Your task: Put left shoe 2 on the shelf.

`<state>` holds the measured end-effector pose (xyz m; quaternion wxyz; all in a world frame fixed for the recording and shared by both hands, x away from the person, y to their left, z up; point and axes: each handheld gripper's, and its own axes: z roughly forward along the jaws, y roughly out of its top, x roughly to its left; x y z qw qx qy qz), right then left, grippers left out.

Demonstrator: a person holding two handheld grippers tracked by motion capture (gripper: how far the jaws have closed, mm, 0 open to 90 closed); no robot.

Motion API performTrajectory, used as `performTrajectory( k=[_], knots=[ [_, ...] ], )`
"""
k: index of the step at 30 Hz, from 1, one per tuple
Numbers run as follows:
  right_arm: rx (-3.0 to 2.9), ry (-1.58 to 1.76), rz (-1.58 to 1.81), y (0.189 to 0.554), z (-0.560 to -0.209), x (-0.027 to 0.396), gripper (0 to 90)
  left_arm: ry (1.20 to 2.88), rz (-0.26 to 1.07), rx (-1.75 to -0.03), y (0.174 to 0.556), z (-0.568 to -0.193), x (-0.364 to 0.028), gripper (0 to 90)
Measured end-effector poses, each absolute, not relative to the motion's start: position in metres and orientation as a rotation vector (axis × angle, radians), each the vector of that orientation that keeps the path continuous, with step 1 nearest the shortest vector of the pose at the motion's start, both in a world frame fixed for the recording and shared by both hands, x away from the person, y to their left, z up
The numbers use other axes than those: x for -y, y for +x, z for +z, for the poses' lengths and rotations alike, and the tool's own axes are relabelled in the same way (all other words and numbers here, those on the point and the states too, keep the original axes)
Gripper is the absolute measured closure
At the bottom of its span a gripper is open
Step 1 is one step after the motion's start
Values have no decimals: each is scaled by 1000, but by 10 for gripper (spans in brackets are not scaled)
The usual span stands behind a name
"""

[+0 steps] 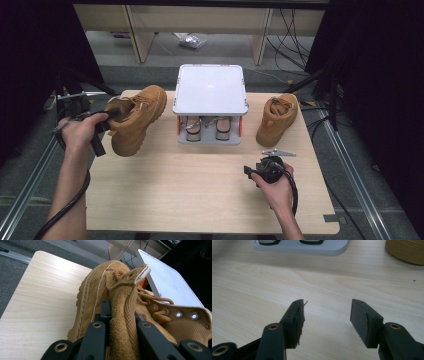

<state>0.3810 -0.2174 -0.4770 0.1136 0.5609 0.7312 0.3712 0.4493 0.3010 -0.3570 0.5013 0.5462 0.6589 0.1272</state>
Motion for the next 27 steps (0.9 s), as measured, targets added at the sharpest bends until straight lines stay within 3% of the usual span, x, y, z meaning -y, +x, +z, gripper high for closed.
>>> performTrajectory(
  k=[27],
  knots=[
    [-2143, 1622, 1082, 380, -475, 218, 456, 1272, 280, -1576, 456, -345, -302, 821]
  ],
)
